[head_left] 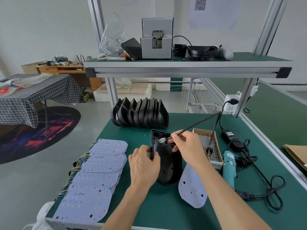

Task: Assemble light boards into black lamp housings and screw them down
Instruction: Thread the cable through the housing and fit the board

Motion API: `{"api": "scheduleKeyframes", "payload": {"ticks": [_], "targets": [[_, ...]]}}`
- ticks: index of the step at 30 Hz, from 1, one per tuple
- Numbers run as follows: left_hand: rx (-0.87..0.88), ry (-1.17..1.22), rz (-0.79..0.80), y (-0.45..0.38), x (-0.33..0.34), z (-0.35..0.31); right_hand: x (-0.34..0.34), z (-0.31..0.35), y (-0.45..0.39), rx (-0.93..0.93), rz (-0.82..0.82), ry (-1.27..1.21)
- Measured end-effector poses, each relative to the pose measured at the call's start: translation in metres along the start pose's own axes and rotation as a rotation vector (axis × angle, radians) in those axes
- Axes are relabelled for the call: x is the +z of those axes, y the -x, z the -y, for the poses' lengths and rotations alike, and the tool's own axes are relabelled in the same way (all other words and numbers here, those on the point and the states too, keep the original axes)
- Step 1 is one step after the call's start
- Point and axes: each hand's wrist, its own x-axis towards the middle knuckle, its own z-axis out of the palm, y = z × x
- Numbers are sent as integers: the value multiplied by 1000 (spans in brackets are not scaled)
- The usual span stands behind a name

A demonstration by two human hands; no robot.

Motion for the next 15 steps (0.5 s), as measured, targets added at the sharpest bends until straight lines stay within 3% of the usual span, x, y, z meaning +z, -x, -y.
{"api": "scheduleKeyframes", "payload": {"ticks": [6,10,15], "targets": [[30,67,-32,10,0,-5,9,10,4,-92,-72,232],[30,81,-71,11,2,-19,24,8,18,-116,-267,514],[-80,203,-70,13,-5,-25,22,2,38,-255,-428,434]]}}
